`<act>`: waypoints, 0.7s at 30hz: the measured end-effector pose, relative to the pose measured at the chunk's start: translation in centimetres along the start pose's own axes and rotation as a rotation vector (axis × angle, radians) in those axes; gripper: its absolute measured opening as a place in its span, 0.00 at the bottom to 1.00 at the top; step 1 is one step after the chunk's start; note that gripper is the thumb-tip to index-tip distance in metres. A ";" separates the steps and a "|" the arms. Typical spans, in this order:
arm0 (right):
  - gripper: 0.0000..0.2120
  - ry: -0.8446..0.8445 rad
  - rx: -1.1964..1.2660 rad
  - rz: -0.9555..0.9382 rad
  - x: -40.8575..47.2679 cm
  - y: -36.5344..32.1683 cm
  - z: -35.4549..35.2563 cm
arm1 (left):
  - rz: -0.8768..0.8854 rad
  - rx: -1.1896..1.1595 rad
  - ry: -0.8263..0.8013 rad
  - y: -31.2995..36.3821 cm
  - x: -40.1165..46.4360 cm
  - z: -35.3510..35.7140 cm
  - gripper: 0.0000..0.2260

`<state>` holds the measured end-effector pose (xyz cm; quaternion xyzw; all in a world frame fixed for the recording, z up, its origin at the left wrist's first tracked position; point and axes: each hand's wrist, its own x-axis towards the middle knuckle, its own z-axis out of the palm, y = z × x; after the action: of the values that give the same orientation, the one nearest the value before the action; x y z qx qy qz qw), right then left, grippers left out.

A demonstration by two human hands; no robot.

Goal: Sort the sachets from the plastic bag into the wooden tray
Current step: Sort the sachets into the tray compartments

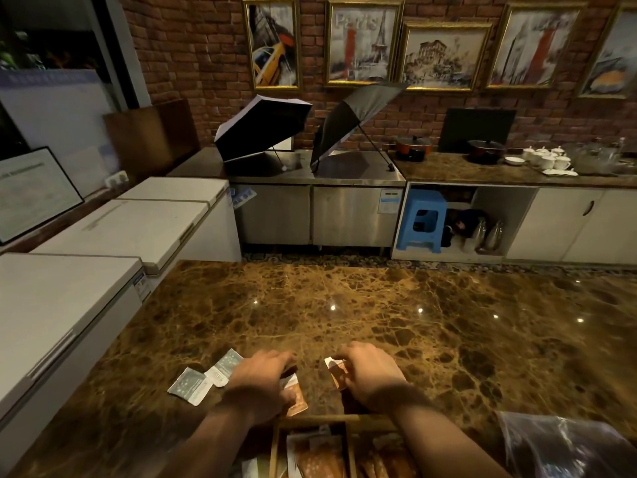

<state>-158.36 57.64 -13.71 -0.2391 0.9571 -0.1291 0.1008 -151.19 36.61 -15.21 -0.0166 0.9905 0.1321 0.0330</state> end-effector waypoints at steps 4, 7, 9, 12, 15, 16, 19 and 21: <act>0.21 -0.015 0.045 -0.008 0.8 -0.1 0.8 | -0.081 0.051 -0.048 -0.1 0.6 0.7 0.28; 0.18 -0.020 -0.021 -0.032 1.0 -0.4 1.2 | -0.100 0.044 -0.037 -0.3 0.7 1.1 0.25; 0.16 -0.012 -0.064 -0.038 0.9 -0.3 1.3 | -0.091 0.032 -0.032 -0.2 0.7 1.1 0.24; 0.22 0.012 -0.058 -0.029 0.8 0.1 1.3 | -0.071 -0.015 -0.025 0.2 0.7 1.1 0.24; 0.20 0.054 -0.004 -0.001 0.5 0.3 1.1 | -0.044 -0.061 0.006 0.5 0.5 1.2 0.27; 0.19 0.067 0.020 0.013 0.3 0.4 1.0 | -0.042 -0.072 0.012 0.6 0.4 1.1 0.27; 0.13 0.084 0.077 0.041 -0.3 0.9 0.6 | -0.059 -0.030 -0.017 1.1 0.3 0.8 0.28; 0.10 0.066 0.101 0.052 -0.9 1.2 0.0 | -0.089 -0.002 -0.037 1.5 0.4 0.7 0.28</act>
<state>-158.08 59.12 -13.91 -0.2047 0.9580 -0.1822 0.0846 -151.59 38.23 -15.51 -0.0581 0.9879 0.1320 0.0571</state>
